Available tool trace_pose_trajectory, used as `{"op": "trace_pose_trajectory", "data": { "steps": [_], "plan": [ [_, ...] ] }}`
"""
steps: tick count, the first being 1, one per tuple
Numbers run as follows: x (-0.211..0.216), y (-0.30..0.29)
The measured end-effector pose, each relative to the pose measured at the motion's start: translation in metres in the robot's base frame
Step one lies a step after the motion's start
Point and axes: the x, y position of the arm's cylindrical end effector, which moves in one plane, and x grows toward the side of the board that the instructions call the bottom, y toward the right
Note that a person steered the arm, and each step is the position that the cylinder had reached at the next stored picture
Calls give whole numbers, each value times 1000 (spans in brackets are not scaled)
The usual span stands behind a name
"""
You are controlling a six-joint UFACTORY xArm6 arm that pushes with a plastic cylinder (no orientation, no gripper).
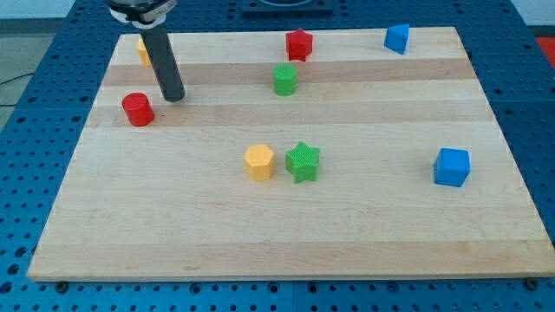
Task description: Place your arm at the bottom left of the blue cube
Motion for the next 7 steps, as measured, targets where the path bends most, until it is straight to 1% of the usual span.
{"op": "trace_pose_trajectory", "data": {
  "steps": [1,3,4,5,6,7],
  "plan": [
    [-11,-19],
    [-14,-18],
    [8,50],
    [16,156],
    [88,256],
    [177,278]
  ]
}}
